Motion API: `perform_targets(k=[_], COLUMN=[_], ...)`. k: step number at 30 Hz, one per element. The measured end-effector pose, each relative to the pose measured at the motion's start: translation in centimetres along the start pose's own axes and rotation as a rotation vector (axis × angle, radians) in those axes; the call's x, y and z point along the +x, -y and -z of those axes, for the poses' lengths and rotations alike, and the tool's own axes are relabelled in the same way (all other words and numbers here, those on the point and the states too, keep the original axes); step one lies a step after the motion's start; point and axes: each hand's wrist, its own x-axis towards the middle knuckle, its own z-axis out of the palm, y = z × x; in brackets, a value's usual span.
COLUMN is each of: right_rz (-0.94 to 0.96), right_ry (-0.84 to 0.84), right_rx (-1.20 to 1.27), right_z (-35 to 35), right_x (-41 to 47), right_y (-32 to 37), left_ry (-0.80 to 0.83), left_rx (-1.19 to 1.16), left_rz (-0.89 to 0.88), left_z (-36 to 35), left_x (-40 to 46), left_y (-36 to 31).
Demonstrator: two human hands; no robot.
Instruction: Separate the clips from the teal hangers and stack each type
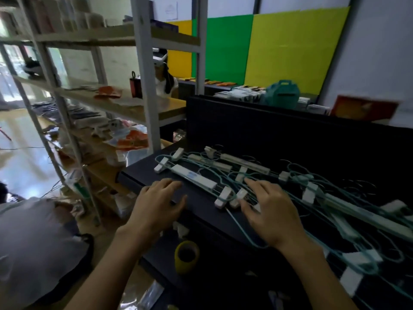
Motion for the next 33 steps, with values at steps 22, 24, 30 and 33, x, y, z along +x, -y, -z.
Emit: perform_targets(k=[22, 24, 30, 33], right_rz=[-0.504, -0.532, -0.559, -0.561], right_ry=[-0.014, -0.012, -0.025, -0.043], right_rx=[-0.141, -0.154, -0.196, -0.196], right_z=[-3.4, -3.4, -3.4, -3.4], right_x=[2.0, 1.8, 1.8, 1.7], right_y=[5.8, 6.4, 7.4, 7.6], left_ry=[0.334, 0.348, 0.34, 0.265], left_rx=[-0.099, -0.138, -0.217, -0.236], left_rz=[-0.585, -0.609, -0.653, -0.676], left_z=[-4.2, -4.6, -4.9, -4.7], left_x=[16.0, 16.4, 16.5, 16.1], left_y=[7.9, 8.1, 8.2, 8.2])
